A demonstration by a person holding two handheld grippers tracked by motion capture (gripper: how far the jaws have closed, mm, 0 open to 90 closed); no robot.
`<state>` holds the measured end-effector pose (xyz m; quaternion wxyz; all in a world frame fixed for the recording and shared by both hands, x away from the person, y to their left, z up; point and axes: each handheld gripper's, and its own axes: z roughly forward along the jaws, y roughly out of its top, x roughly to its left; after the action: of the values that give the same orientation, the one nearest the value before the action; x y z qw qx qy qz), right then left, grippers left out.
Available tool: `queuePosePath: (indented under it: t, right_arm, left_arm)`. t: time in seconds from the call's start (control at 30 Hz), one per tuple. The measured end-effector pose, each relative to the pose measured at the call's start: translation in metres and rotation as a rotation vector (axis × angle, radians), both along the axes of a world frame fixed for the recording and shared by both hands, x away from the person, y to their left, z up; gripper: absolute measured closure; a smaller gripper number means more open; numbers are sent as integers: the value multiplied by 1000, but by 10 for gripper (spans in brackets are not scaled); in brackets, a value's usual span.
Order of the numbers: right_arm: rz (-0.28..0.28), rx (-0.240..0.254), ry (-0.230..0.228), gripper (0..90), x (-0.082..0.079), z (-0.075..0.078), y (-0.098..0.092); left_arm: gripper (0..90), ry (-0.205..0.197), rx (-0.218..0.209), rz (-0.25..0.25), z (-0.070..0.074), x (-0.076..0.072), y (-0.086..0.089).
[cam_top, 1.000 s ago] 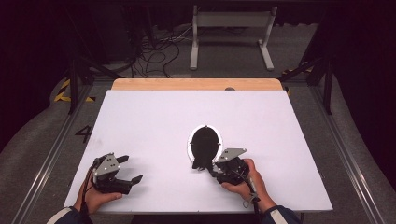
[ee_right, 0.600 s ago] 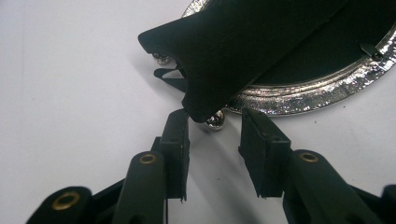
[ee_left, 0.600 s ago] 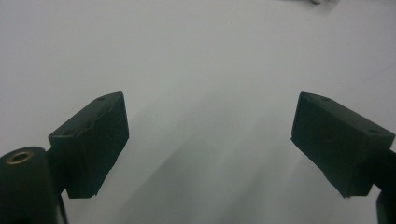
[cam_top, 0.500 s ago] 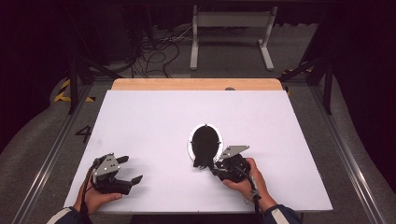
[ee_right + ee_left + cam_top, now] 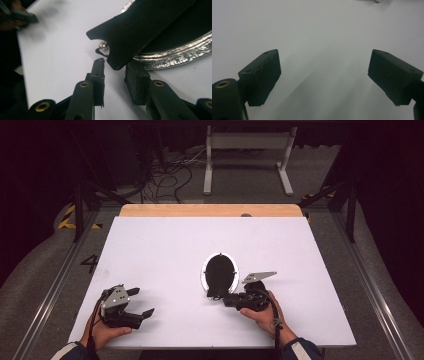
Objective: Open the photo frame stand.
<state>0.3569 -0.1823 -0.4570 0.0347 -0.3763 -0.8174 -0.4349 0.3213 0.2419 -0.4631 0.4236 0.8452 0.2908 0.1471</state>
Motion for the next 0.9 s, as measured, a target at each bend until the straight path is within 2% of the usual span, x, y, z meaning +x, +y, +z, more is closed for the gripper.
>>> queuePosePath:
  t: [0.03, 0.07, 0.13, 0.23, 0.37, 0.47, 0.5, 0.57, 0.63, 0.7, 0.8, 0.9]
  right_arm:
    - [1, 27, 17, 685, 2, -2, -1]
    - [-3, 94, 61, 652, 6, -5, -3]
    - [3, 148, 108, 631, 10, -8, -5]
    - [1, 208, 167, 575, 13, -11, -7]
    - [-24, 237, 198, 507, 16, -11, -9]
    - [-33, 248, 211, 508, 18, -12, -9]
    - [-33, 248, 211, 508, 18, -12, -9]
    - [-47, 259, 225, 471, 20, -11, -8]
    - [-73, 258, 240, 472, 23, -11, -5]
    - [-88, 256, 249, 528, 26, -11, -3]
    - [-108, 291, 266, 550, 30, -11, -3]
    - [-139, 312, 263, 530, 34, -12, -4]
  left_arm:
    - [118, 0, 8, 1, 0, 0, -2]
    - [118, -1, 20, 7, 1, 1, -3]
    - [119, 20, 6, 16, 1, 5, -7]
    - [119, 29, 9, 8, 2, 12, -16]
    - [119, 24, 32, -22, 4, 22, -33]
    - [120, 26, 45, -57, 4, 28, -49]
    - [120, 26, 45, -57, 4, 28, -49]
    - [120, 25, 49, -74, 3, 32, -58]
    - [120, 24, 55, -84, 4, 36, -64]
    - [121, 23, 55, -88, 4, 39, -70]
    - [122, 23, 50, -93, 4, 46, -77]
    - [129, 30, 51, -92, 4, 53, -83]
